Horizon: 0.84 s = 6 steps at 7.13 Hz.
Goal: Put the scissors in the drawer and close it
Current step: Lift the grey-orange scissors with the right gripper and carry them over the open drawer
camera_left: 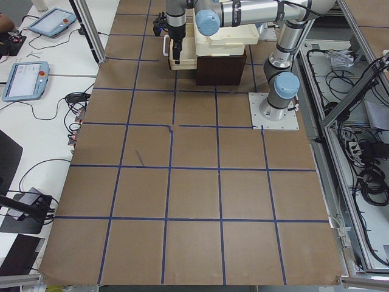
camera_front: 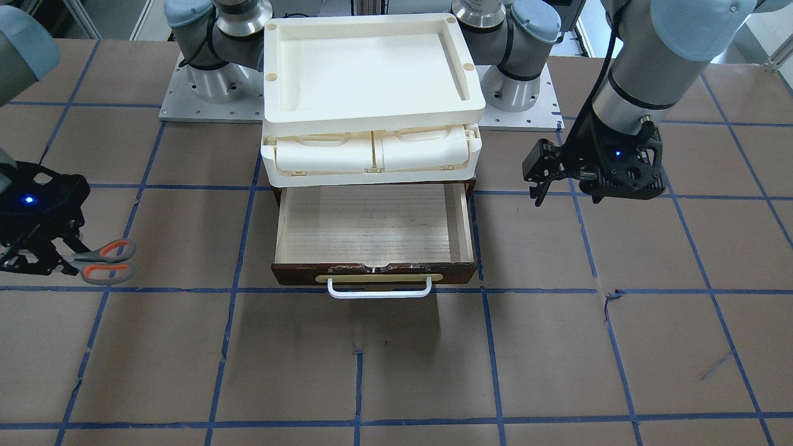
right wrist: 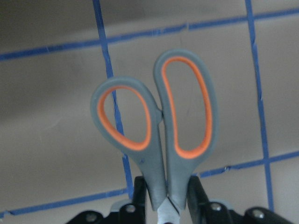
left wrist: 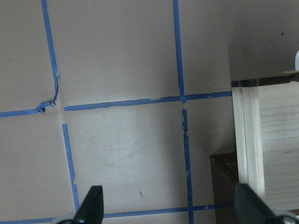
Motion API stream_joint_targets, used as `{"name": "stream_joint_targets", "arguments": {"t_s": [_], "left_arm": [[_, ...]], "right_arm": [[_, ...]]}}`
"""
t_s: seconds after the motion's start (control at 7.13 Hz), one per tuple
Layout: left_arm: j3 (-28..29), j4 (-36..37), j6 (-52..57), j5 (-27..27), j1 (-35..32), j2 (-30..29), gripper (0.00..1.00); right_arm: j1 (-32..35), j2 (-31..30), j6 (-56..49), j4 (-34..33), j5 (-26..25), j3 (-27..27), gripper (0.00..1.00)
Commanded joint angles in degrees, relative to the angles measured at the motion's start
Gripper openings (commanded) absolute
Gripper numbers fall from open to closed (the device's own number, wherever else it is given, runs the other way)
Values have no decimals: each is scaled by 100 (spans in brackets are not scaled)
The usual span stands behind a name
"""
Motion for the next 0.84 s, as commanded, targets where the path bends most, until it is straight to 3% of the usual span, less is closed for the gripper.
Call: {"name": "stream_joint_targets", "arguments": {"t_s": [0.0, 0.28, 0.7], "left_arm": [[-9, -7, -1, 0, 9, 0, 100], [-17, -7, -1, 0, 1, 0, 100], [-17, -7, -9, 0, 1, 0, 100]], "right_arm": [[1322, -12, 757, 568, 51, -630, 0], [2361, 32, 1609, 543, 7, -658, 0], [3102, 207, 2314, 473, -19, -736, 0]]}}
